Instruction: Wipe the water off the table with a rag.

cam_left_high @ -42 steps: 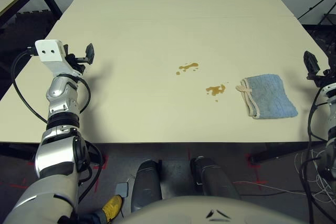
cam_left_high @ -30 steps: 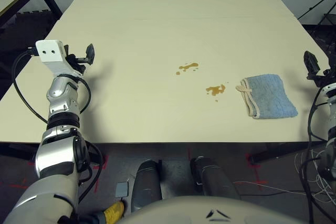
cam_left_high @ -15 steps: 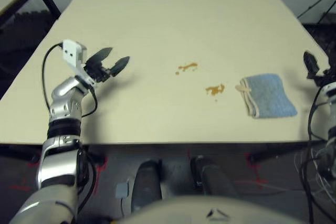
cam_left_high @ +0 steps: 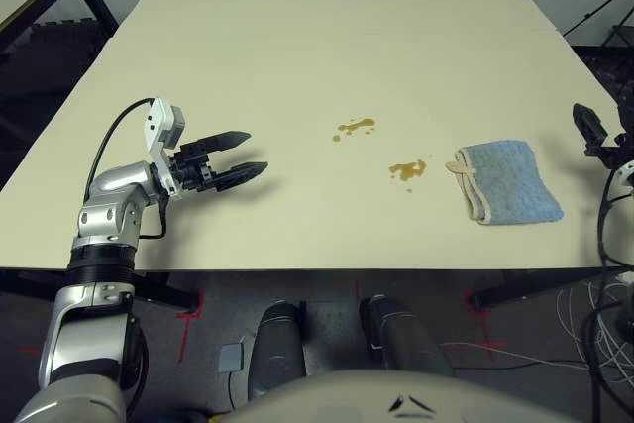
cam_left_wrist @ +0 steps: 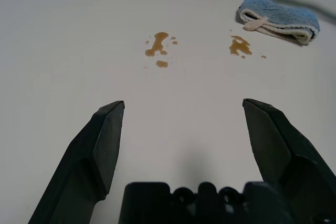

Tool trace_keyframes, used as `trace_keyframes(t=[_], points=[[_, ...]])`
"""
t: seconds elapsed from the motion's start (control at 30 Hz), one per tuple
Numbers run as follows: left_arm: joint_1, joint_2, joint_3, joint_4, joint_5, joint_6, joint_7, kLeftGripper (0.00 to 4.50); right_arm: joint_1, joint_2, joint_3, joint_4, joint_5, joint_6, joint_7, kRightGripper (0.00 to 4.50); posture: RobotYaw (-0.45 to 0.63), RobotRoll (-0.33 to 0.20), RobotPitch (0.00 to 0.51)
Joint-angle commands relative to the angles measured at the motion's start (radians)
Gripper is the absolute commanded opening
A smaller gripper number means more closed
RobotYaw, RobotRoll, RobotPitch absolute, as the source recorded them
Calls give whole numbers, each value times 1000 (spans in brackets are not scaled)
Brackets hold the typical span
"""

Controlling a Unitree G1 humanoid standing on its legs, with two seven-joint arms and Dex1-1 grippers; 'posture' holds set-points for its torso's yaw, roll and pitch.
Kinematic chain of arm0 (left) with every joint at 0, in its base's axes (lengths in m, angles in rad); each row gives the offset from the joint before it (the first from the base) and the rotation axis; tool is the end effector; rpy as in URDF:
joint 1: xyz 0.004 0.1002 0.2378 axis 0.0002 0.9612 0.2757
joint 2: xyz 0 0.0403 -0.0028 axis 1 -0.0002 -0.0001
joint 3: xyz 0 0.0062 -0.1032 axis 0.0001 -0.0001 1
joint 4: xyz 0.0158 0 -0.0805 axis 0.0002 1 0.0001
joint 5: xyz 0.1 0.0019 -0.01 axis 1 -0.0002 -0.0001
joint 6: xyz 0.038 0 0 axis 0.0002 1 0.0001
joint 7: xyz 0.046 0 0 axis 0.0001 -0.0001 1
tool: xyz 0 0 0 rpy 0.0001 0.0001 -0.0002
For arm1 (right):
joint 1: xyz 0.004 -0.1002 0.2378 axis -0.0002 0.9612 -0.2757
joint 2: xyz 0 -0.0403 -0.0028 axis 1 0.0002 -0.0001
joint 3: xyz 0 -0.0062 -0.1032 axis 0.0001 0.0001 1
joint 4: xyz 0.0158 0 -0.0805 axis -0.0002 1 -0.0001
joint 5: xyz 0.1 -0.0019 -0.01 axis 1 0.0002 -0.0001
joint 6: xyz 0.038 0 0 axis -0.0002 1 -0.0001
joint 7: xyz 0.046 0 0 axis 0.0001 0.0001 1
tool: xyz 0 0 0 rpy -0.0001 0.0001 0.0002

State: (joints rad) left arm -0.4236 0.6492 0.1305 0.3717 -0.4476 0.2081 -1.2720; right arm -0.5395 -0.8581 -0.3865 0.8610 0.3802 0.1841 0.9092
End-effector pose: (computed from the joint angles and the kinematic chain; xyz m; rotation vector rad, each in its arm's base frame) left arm 0.2707 0.2976 0.1305 0.0569 0.0991 -1.0420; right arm 0.2377 -0.4003 0.1472 0.0340 0.1482 0.2169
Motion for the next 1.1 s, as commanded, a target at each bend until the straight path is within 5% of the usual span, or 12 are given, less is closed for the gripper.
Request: trace_keyframes(t=[0.03, 0.3, 0.63, 1.1], points=[[-4, -1, -20, -2, 24, -15, 3, 4500, 38, -80, 104, -122, -7, 262, 145, 4471, -133, 0, 129], [0, -17, -19, -9, 25, -16, 22, 4500, 54, -77, 198, -210, -15, 465, 205, 4471, -117, 0, 115], [9, -17, -16, -31, 20, -15, 32, 4500, 24, 5, 233, -162, -52, 434, 176, 4471, -95, 0, 96], [9, -27, -18, -34, 23, -25, 46, 4500, 141, 69, 309, -267, -98, 401, 179, 4471, -94, 0, 92]])
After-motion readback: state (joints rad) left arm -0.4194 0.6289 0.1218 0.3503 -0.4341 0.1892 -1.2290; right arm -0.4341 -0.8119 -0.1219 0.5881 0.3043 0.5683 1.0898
